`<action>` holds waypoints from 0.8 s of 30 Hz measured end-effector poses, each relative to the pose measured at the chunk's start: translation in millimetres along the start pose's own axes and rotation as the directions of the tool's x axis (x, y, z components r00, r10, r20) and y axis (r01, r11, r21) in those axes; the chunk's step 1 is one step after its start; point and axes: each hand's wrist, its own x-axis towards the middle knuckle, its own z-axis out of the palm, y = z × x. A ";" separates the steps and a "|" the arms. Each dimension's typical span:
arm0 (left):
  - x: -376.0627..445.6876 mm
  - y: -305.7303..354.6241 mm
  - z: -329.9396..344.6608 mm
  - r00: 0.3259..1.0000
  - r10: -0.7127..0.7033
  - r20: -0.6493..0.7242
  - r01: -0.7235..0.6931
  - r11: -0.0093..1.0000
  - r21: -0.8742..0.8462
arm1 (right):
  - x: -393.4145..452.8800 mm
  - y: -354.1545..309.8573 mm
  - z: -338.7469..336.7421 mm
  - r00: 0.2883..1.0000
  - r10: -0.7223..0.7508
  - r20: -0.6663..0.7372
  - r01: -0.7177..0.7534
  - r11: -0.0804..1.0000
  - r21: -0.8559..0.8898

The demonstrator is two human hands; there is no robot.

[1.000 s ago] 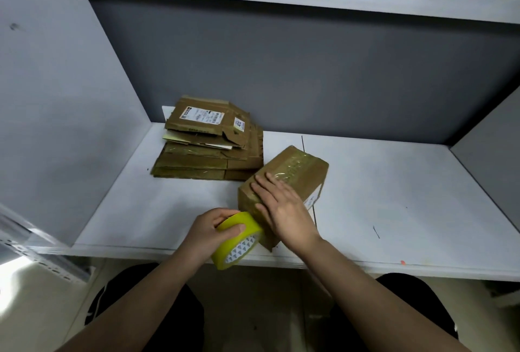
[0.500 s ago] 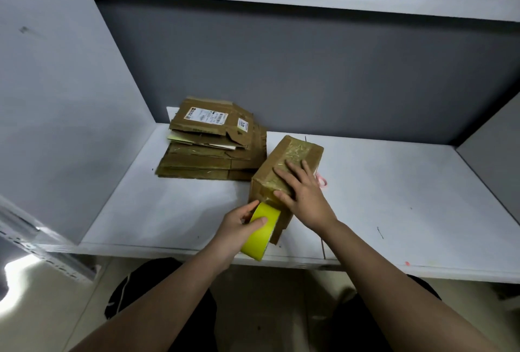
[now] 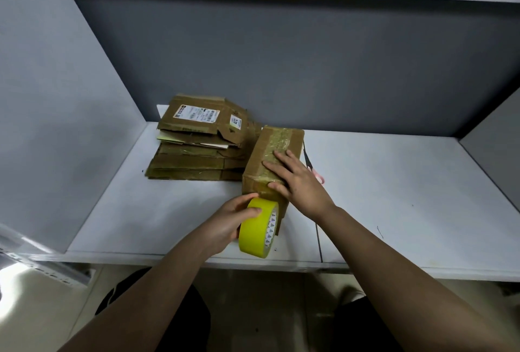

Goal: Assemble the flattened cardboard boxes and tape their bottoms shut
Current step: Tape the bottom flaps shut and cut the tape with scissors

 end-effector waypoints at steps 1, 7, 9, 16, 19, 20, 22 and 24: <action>-0.6 1.0 -0.6 1.000 0.001 0.007 -0.001 1.000 0.011 | -0.2 0.7 0.8 1.000 -0.009 -0.005 0.009 1.000 0.004; -4.2 1.3 0.2 0.999 0.030 -0.027 -0.028 0.998 0.060 | 1.0 0.0 0.5 1.000 0.001 0.025 -0.001 1.000 -0.008; -4.9 0.5 0.1 0.998 0.042 -0.042 -0.038 0.995 0.095 | 1.3 -2.2 -1.8 0.999 -0.007 0.035 0.007 1.000 -0.020; -4.6 2.1 4.4 0.999 0.001 -0.035 0.003 0.995 0.104 | 0.6 -6.8 -3.3 0.999 0.015 0.048 -0.014 1.000 -0.022; -3.5 0.6 6.6 0.999 0.015 -0.050 -0.009 0.992 0.125 | 2.2 -4.9 -3.2 0.997 0.042 0.072 -0.042 0.999 -0.001; -3.5 0.3 7.0 0.998 0.027 -0.060 -0.019 0.992 0.127 | 2.5 -3.6 -2.2 0.995 0.051 0.081 -0.053 0.998 0.019; -4.2 -0.8 6.7 0.996 0.046 -0.071 -0.036 0.991 0.129 | 3.8 -1.5 -0.2 0.993 0.074 0.093 -0.085 0.989 0.125; -5.1 -2.7 4.9 0.996 0.054 -0.074 -0.044 0.990 0.135 | 4.1 2.8 2.4 0.992 0.116 0.052 -0.127 0.927 0.352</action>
